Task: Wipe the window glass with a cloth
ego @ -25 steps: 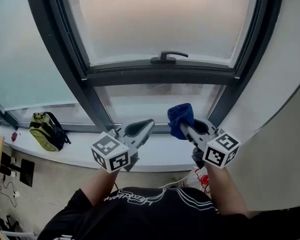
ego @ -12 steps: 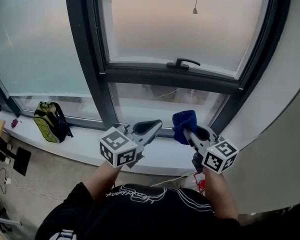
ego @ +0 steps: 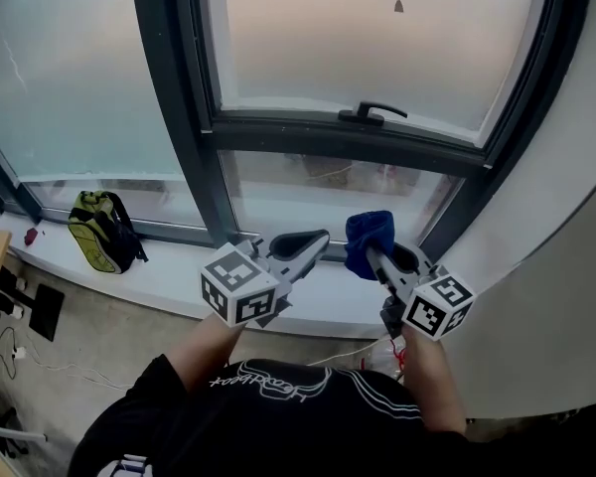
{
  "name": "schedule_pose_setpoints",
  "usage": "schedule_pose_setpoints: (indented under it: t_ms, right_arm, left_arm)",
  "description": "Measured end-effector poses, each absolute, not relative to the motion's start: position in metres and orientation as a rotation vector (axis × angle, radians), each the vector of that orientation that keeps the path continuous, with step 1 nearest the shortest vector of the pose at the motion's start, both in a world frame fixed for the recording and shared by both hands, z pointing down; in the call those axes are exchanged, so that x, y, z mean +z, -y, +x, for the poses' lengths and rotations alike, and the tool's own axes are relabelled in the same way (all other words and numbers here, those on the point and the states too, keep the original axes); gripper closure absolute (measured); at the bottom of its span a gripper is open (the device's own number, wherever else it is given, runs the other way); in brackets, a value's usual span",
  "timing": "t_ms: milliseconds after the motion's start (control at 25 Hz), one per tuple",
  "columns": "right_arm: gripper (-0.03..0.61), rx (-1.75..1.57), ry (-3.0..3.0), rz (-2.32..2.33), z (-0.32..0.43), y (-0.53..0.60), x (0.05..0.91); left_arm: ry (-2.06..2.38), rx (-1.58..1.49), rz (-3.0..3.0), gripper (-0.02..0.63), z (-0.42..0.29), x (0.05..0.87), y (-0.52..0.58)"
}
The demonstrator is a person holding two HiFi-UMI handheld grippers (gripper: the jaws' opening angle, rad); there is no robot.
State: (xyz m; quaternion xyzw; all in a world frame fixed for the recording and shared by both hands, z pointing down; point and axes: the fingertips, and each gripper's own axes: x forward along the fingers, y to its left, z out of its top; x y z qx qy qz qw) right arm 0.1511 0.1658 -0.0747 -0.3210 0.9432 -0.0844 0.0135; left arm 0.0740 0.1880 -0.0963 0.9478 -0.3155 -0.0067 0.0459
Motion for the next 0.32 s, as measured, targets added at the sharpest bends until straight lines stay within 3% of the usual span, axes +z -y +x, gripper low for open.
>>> schedule_pose_setpoints:
  t_ms: [320]
  right_arm:
    - [0.516, -0.292, -2.93, -0.995, 0.151, -0.148, -0.067]
  left_arm:
    - [0.971, -0.026, 2.877, 0.607, 0.072, -0.089, -0.172]
